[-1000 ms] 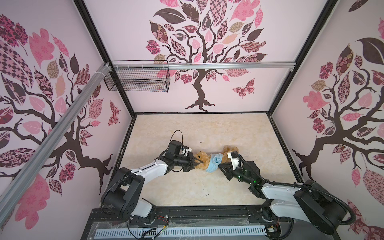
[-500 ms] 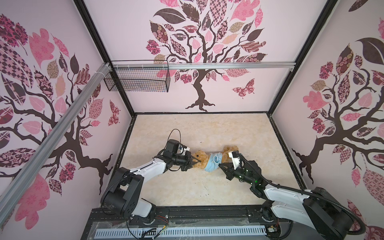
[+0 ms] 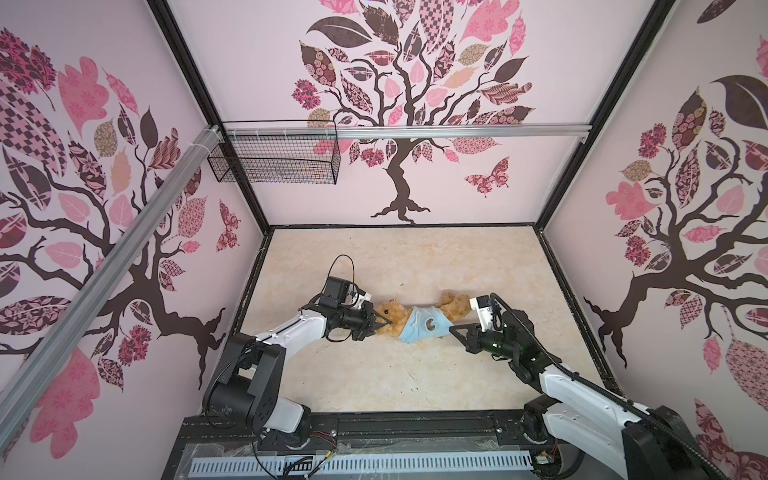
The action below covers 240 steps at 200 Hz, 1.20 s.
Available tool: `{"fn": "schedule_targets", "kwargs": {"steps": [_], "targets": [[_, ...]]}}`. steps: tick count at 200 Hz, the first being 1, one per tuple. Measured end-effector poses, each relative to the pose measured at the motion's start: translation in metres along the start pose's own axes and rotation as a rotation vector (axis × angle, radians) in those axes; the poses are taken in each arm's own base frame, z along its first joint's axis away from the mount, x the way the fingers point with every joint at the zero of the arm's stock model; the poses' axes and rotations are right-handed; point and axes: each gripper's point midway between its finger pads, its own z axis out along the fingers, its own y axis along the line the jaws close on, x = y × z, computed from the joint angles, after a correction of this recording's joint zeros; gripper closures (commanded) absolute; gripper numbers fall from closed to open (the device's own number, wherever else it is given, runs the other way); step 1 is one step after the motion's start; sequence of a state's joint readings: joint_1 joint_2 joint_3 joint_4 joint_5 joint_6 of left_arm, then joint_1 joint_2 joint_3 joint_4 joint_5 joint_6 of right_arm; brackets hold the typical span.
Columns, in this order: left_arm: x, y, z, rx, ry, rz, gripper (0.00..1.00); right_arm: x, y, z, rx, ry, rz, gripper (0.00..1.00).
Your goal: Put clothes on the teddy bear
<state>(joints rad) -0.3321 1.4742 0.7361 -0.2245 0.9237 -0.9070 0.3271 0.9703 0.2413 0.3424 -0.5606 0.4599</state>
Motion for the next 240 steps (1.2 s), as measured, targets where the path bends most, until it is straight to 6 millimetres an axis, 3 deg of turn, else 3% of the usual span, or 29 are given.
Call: {"fn": "schedule_targets", "kwargs": {"steps": [27, 84, 97, 134, 180, 205, 240], "targets": [[-0.003, 0.002, -0.002, -0.041, -0.014, 0.080, 1.00, -0.002, -0.027, -0.006, 0.060, -0.001, 0.124, 1.00], [0.005, 0.009, 0.003, -0.178, -0.030, 0.281, 1.00, 0.004, -0.033, 0.006, 0.042, 0.060, 0.226, 1.00], [0.004, 0.010, 0.003, -0.188, -0.038, 0.298, 1.00, 0.006, -0.034, 0.008, 0.047, 0.081, 0.213, 0.95], [0.002, 0.011, 0.002, -0.202, -0.052, 0.318, 1.00, 0.010, -0.027, 0.006, 0.013, 0.113, 0.180, 0.81], [0.002, 0.012, 0.003, -0.212, -0.054, 0.326, 1.00, -0.017, 0.004, -0.006, -0.058, 0.012, 0.089, 0.69], [0.002, 0.012, 0.003, -0.214, -0.053, 0.328, 1.00, -0.012, 0.017, 0.005, -0.087, 0.053, 0.070, 0.65], [0.003, 0.012, 0.003, -0.214, -0.053, 0.329, 1.00, -0.003, 0.011, 0.024, -0.078, 0.116, 0.092, 0.65]]}}
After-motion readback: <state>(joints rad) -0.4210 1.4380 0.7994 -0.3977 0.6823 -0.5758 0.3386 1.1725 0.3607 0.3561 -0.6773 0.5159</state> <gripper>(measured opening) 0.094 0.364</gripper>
